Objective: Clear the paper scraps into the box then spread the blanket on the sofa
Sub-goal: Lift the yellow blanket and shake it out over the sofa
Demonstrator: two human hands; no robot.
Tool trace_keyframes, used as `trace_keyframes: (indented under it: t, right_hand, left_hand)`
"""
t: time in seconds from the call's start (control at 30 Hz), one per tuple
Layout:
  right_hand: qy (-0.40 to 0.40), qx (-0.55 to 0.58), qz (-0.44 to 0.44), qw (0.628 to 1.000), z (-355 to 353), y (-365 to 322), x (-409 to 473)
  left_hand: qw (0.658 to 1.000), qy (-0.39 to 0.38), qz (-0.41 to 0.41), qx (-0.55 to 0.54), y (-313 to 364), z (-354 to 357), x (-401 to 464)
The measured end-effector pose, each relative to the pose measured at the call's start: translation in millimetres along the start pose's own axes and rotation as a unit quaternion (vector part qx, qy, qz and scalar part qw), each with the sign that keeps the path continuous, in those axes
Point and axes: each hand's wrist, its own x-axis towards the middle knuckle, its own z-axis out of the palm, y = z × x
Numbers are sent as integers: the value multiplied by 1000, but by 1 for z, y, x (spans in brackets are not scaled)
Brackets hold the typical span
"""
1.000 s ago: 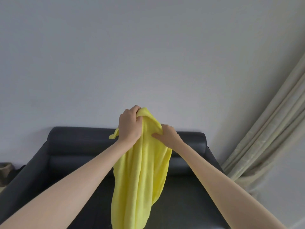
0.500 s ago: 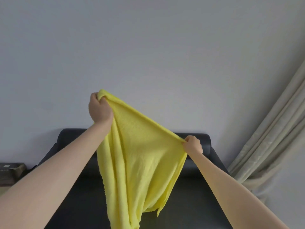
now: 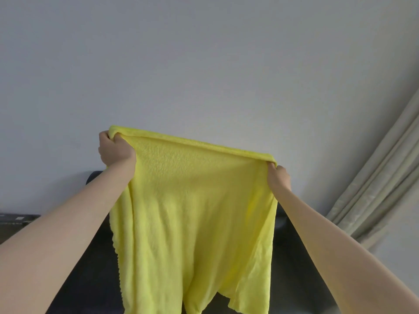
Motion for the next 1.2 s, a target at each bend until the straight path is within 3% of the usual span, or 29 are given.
trace_keyframes:
  t: [0.1, 0.2, 0.3, 0.4, 0.57, 0.67, 0.77, 0.87, 0.97, 1.2]
  right_hand:
    - [32, -157, -99, 982, -5, 16, -4]
    - [22, -318, -280, 906, -17, 37, -4]
    - [24, -371, -342, 863, -23, 53, 2]
    - [73, -337, -290, 893, -23, 55, 2]
    - [94, -137, -78, 983, -24, 52, -4]
    - [47, 3, 32, 998, -23, 58, -10]
    - [24, 81, 70, 994, -25, 65, -18]
    - [41, 19, 56, 997, -30, 77, -25]
    - [67, -58, 48, 995, -35, 85, -37]
    - [92, -135, 45, 986, -30, 90, -75]
  left_hand:
    - [999, 22, -26, 5, -3, -6, 0]
    - [996, 43, -74, 8, -12, -14, 1]
    - [995, 46, -80, 32, -24, -22, -8]
    - [995, 40, -57, 69, -33, -25, -26]
    - [993, 26, -51, 100, -47, -24, -46]
    - [993, 9, -45, 111, -52, -22, -56]
    - [988, -16, -34, 147, -58, -22, -58]
    - [967, -41, -15, 252, -72, -29, -58]
    - [959, -61, 0, 278, -92, -45, -55]
    - [979, -102, -86, 154, -125, -85, -65]
